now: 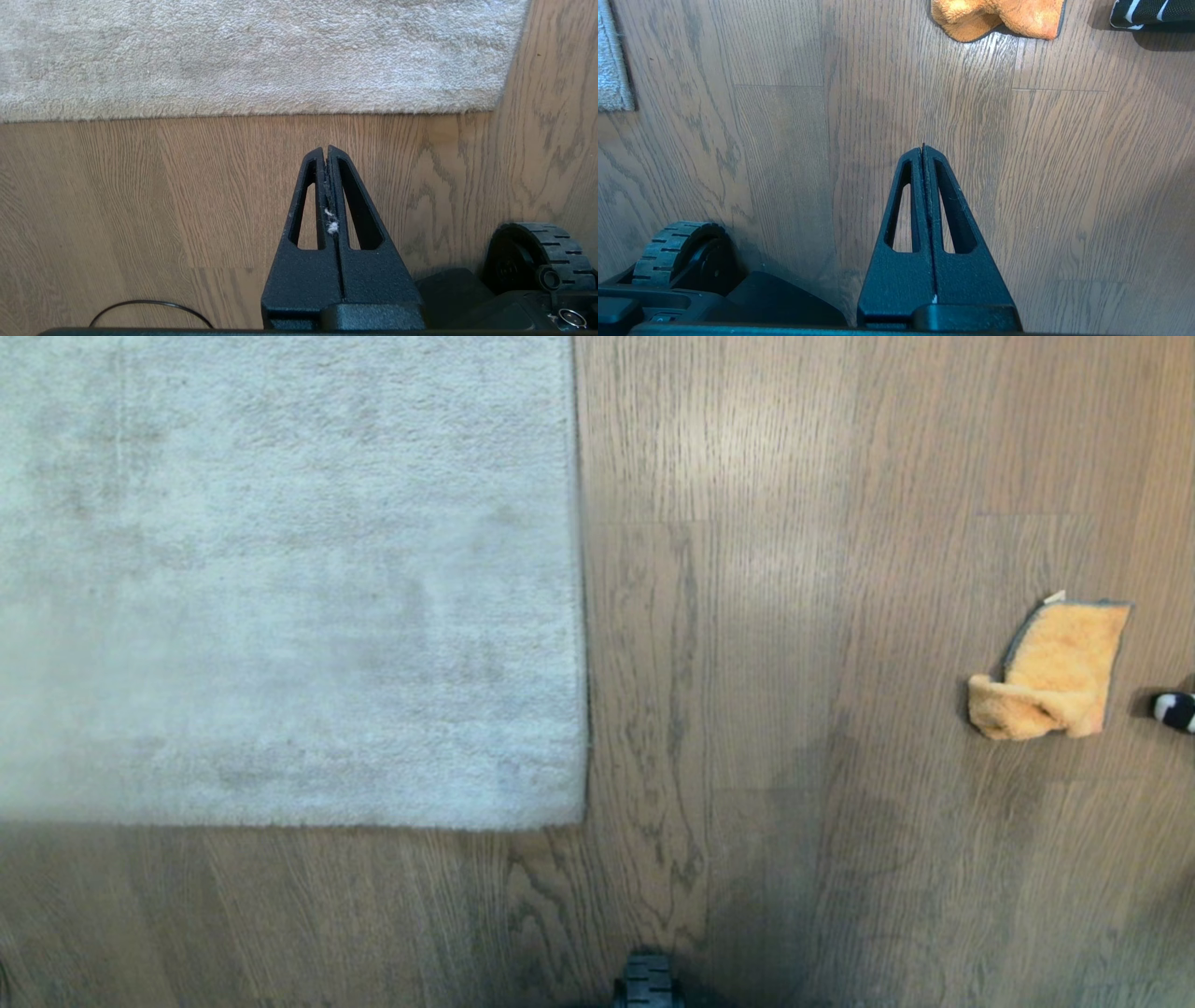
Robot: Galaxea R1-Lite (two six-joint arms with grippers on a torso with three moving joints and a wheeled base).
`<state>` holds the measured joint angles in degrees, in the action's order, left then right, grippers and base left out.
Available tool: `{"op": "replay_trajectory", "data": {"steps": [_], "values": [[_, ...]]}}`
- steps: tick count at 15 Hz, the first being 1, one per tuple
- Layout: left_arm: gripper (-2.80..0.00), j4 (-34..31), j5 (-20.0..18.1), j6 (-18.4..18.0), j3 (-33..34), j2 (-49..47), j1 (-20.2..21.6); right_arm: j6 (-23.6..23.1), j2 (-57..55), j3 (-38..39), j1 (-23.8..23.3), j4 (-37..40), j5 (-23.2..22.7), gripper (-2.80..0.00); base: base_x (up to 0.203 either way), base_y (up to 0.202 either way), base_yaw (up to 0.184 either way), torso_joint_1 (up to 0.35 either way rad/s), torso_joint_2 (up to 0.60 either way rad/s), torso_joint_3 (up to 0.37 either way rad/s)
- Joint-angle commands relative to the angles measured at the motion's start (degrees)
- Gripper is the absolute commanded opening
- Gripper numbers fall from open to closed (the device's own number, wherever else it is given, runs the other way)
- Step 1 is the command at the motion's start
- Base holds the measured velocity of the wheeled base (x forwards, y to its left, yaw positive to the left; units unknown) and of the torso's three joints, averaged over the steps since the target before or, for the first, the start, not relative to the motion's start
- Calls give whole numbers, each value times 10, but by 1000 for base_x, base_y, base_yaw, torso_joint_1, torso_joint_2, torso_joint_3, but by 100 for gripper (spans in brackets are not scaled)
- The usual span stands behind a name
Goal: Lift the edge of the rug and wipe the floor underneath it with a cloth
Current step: Lift up the carpet
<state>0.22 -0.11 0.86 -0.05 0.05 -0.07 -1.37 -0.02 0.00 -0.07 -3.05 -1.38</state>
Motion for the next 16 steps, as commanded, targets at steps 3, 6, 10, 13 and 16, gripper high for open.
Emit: {"op": "replay_trajectory", "data": {"steps": [3,6,10,13,16], "values": [[-280,0,0,-1,0,0,0,0,0,0,0,0,0,-280,0,0,0,0,0,0],[-280,0,0,-1,0,0,1,0,0,0,0,0,0,-280,0,0,0,0,0,0],[-280,0,0,-1,0,0,0,0,0,0,1,0,0,-280,0,0,0,0,0,0],[-280,0,0,-1,0,0,0,0,0,0,0,0,0,-280,0,0,0,0,0,0],[-280,0,0,-1,0,0,0,0,0,0,0,0,0,-280,0,0,0,0,0,0]]}}
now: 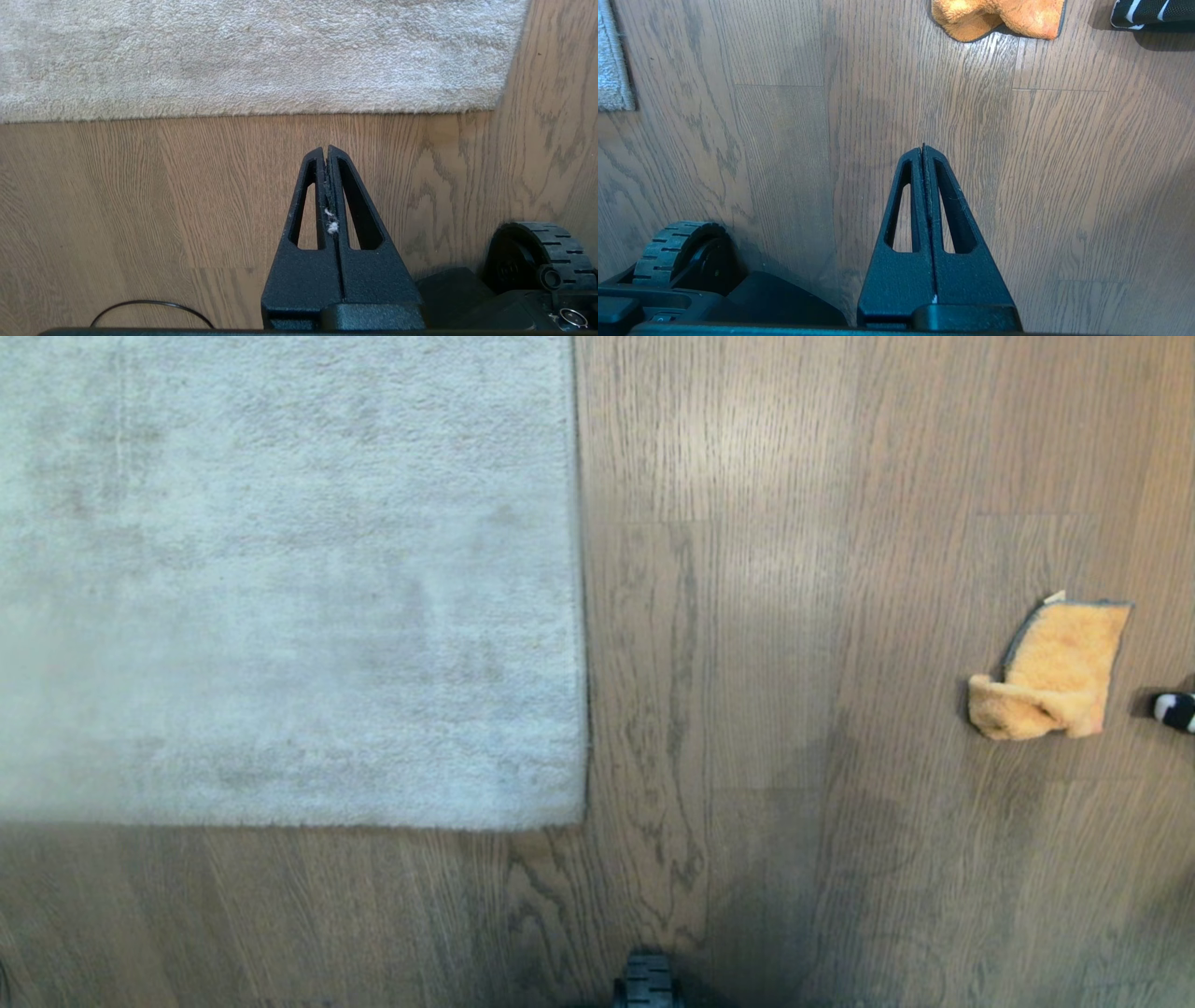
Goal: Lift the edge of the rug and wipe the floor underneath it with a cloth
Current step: Lift up the carpet
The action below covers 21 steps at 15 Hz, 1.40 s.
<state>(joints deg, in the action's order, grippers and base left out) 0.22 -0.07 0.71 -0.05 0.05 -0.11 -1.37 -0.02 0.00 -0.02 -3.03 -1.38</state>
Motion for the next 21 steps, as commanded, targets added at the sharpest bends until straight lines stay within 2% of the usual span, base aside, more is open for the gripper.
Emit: {"op": "replay_trajectory", "data": {"steps": [1,5,13,21], "values": [[-280,0,0,0,0,0,0,0,0,0,-1,0,0,-280,0,0,0,0,0,0],[-280,0,0,0,0,0,0,0,0,0,0,0,0,-280,1,-21,3,1,1,0],[-280,0,0,1,0,0,0,0,0,0,-1,0,0,-280,0,-166,1,4,1,3],[-280,0,0,1,0,0,0,0,0,0,-1,0,0,-280,0,0,0,0,0,0]]}}
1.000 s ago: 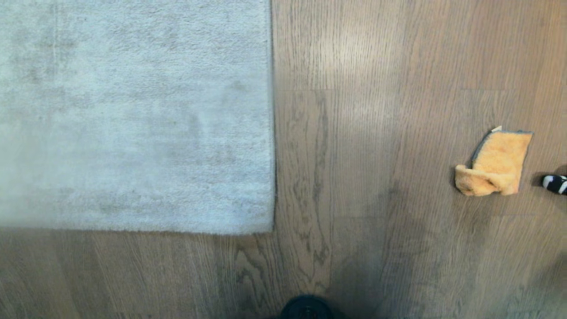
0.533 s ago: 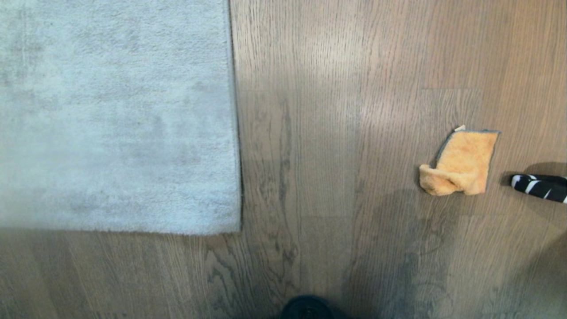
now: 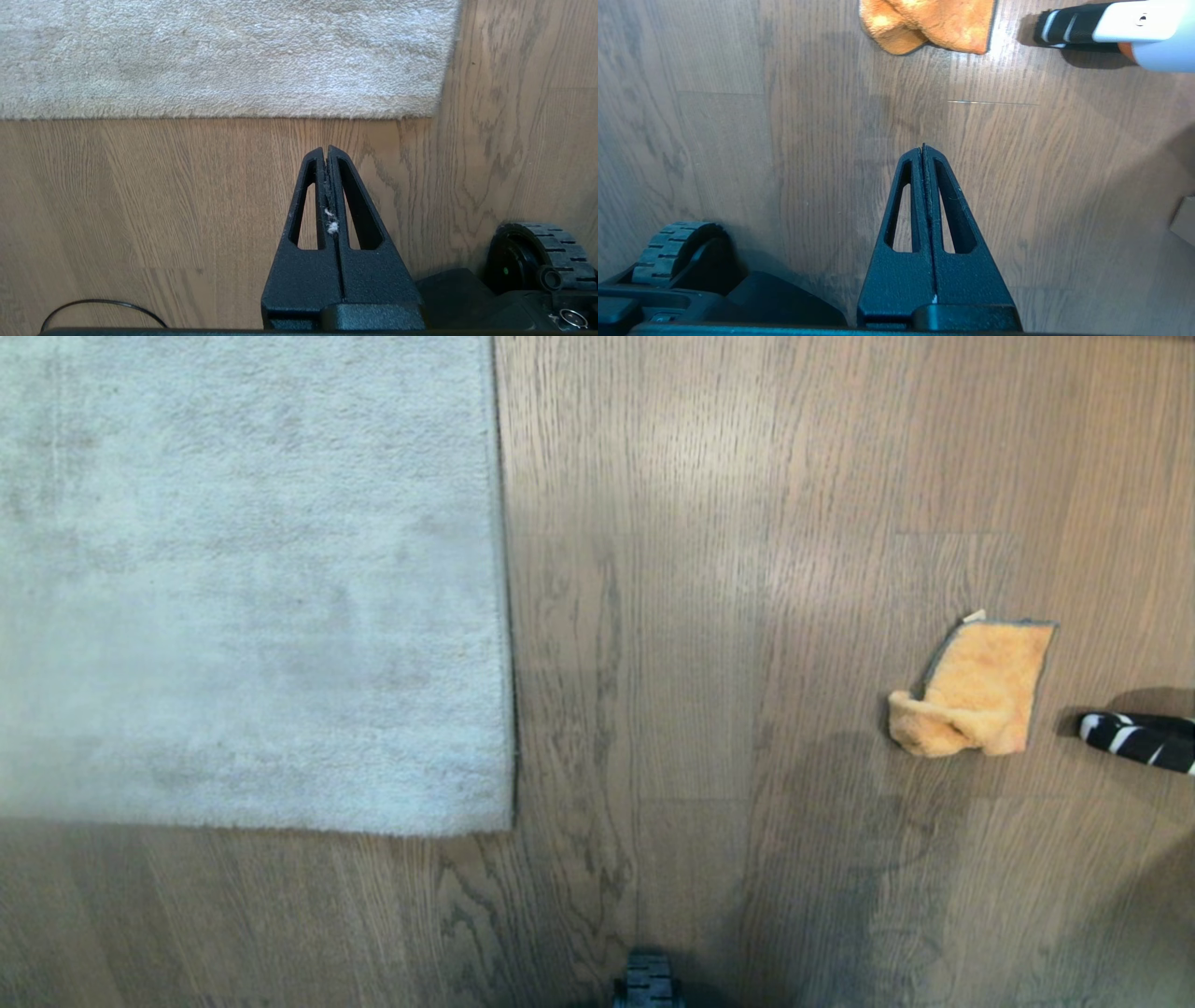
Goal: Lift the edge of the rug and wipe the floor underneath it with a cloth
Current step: Lift up the carpet
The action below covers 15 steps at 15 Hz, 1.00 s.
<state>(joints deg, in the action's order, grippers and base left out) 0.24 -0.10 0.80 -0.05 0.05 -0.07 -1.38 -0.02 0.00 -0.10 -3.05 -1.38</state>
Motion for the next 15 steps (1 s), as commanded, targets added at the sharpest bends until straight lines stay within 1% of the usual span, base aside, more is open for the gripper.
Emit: {"op": "replay_trajectory", "data": {"steps": [1,15], "values": [[-280,0,0,1,0,0,0,0,0,0,0,0,0,-280,0,0,0,0,0,0],[-280,0,0,1,0,0,0,0,0,0,1,-1,0,-280,0,0,0,0,0,0]]}}
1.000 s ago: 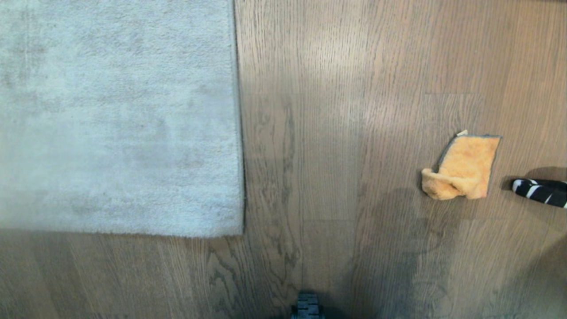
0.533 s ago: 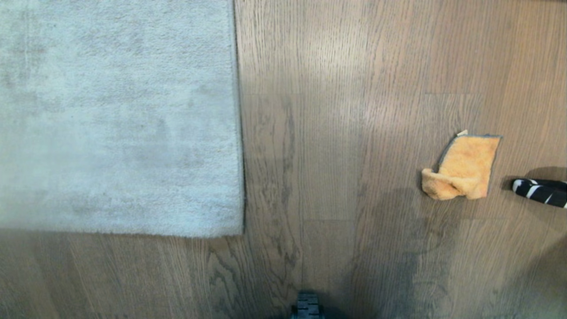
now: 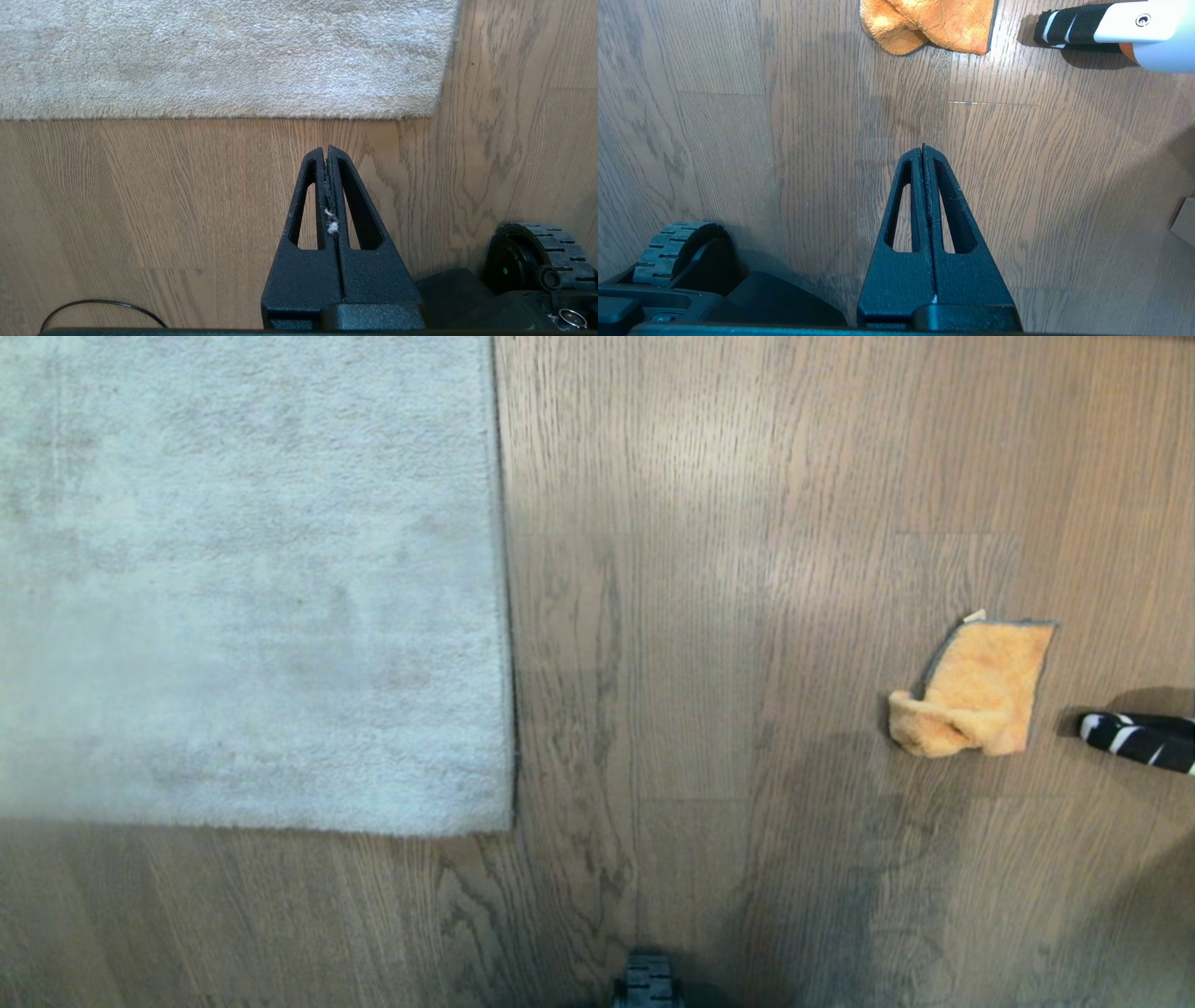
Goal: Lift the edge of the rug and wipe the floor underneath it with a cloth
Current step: Lift up the carpet
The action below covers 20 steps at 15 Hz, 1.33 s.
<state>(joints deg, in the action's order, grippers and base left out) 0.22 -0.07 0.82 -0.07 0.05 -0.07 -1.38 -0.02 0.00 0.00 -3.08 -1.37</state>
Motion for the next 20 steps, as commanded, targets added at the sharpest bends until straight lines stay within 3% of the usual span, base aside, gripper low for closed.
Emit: {"op": "replay_trajectory", "data": {"steps": [1,20], "values": [[-280,0,0,1,0,0,0,0,0,0,0,0,0,-280,0,0,0,0,0,0],[-280,1,0,1,0,0,0,0,0,0,0,-1,0,-280,0,0,0,0,0,0]]}}
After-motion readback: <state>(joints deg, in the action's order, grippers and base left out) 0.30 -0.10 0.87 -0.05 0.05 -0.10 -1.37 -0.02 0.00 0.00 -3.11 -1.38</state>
